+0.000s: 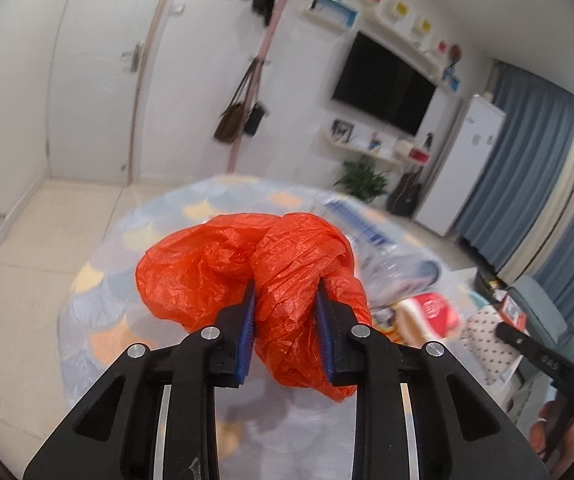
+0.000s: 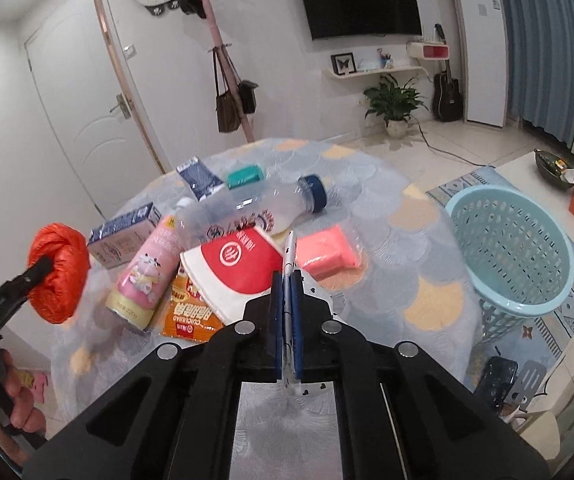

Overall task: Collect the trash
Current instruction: 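Carry the bag and paper over the blue basket and open both tools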

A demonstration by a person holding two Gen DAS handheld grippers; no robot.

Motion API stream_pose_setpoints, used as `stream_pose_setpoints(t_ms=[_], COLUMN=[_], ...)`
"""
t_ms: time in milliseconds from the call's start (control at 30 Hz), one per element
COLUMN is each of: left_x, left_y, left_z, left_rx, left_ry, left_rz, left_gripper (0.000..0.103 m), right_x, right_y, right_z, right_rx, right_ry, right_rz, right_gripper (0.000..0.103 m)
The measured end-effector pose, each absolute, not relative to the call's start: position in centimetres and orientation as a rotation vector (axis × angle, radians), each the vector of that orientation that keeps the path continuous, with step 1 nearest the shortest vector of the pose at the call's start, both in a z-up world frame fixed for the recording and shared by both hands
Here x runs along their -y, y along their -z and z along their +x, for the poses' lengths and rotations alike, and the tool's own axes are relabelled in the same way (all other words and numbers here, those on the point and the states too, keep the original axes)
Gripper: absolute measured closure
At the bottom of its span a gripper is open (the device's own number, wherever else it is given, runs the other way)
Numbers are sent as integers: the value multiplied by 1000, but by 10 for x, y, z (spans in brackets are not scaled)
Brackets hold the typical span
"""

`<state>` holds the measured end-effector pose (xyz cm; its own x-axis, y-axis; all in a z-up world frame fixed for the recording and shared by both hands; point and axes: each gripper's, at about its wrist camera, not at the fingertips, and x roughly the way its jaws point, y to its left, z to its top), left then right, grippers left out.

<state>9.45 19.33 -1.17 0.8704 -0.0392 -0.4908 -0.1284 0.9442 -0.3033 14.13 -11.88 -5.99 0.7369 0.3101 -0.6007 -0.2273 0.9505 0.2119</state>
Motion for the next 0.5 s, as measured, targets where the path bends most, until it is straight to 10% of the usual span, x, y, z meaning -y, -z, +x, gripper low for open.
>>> stream_pose_setpoints(t_ms=[500], left_x=[-95], left_y=[-35], left_z=[111], left_rx=[-422], left_ry=[158], left_rz=[-219], left_gripper=[78], right_x=[173], right_y=[24], right_z=[131], right_rx=[-547], right_ry=[-246], right_rz=[168], right_gripper=[101])
